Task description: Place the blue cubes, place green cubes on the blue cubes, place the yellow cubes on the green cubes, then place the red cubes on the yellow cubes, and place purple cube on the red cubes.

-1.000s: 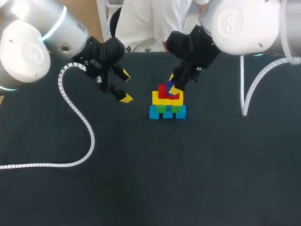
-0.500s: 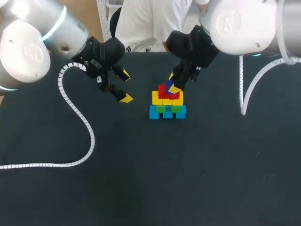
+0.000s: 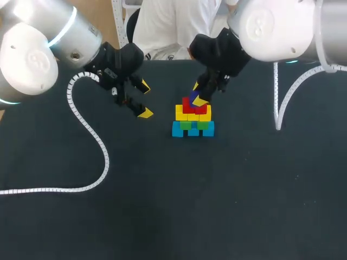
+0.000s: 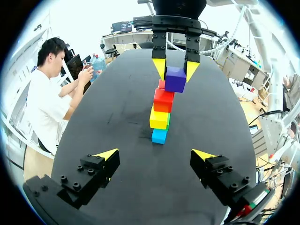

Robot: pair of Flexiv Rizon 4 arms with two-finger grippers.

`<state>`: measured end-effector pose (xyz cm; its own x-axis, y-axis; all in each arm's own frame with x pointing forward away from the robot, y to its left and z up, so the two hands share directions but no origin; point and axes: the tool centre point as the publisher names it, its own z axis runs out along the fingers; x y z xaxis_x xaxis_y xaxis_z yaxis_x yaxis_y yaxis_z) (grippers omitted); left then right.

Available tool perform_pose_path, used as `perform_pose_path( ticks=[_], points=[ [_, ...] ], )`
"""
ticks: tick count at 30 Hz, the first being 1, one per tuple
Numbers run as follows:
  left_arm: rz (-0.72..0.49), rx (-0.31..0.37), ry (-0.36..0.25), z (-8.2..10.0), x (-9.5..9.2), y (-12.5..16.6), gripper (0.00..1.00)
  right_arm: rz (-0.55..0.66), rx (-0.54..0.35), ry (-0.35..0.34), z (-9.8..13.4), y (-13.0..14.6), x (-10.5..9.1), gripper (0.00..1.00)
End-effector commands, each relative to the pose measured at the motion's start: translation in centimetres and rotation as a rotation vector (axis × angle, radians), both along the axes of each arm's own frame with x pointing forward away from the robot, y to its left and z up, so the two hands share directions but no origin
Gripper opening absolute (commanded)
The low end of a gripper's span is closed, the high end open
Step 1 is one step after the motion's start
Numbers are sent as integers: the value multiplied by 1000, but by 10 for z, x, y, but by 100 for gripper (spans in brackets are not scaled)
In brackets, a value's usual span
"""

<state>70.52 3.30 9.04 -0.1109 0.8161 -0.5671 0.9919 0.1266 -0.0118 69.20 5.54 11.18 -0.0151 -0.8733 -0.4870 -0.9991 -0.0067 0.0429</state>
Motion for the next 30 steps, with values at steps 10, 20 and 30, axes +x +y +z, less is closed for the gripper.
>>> perform_pose_path(
  ticks=[10, 20, 30],
  points=[
    [-4, -1, 2, 0, 2, 1, 100, 2, -7, 4, -1, 0, 4, 0],
    [-4, -1, 2, 0, 2, 1, 100, 0, -13, 7, -3, -1, 6, 0],
    [-4, -1, 2, 0, 2, 1, 100, 9, -31, 3, -3, 2, 5, 48]
  ],
)
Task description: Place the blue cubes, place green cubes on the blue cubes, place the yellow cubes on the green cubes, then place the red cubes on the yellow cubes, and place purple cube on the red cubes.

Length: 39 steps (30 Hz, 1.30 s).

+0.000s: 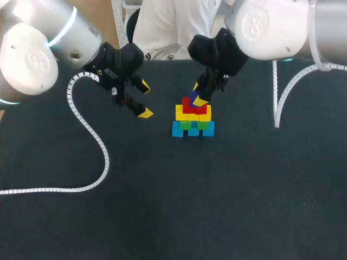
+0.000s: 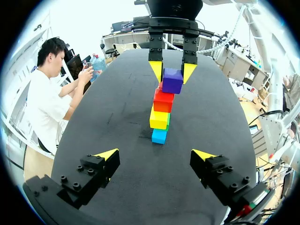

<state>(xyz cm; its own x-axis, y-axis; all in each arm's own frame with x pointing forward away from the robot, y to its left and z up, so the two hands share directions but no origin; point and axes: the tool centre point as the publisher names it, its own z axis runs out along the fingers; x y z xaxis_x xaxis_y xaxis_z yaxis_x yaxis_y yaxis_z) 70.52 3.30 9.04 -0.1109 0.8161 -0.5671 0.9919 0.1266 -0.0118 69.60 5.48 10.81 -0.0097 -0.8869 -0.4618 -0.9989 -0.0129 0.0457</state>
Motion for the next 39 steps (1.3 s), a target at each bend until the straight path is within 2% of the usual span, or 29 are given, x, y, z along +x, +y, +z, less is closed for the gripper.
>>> perform_pose_path(
  ticks=[1, 4, 6, 7, 8, 10, 18, 28, 33, 39],
  points=[
    [-4, -1, 2, 0, 2, 1, 100, 2, -1, -1, 1, 3, 2, 50],
    [-4, -1, 2, 0, 2, 1, 100, 2, 1, -4, 2, 3, 2, 47],
    [-4, -1, 2, 0, 2, 1, 100, -1, 2, -7, 2, 3, 3, 52],
    [-4, -1, 2, 0, 2, 1, 100, -2, 1, -8, 3, 2, 3, 77],
    [-4, -1, 2, 0, 2, 1, 100, -3, 2, -9, 3, 2, 3, 90],
    [-4, -1, 2, 0, 2, 1, 100, -9, 4, -15, 4, 0, 4, 99],
    [-4, -1, 2, 0, 2, 1, 100, -30, 41, -71, 18, -10, 2, 100],
    [-4, -1, 2, 0, 2, 1, 100, -46, 91, -121, 43, -27, -11, 100],
    [-4, -1, 2, 0, 2, 1, 100, -61, 134, -113, 49, -37, -18, 100],
    [-4, -1, 2, 0, 2, 1, 100, -97, 146, -82, 46, -48, -24, 100]
  ],
)
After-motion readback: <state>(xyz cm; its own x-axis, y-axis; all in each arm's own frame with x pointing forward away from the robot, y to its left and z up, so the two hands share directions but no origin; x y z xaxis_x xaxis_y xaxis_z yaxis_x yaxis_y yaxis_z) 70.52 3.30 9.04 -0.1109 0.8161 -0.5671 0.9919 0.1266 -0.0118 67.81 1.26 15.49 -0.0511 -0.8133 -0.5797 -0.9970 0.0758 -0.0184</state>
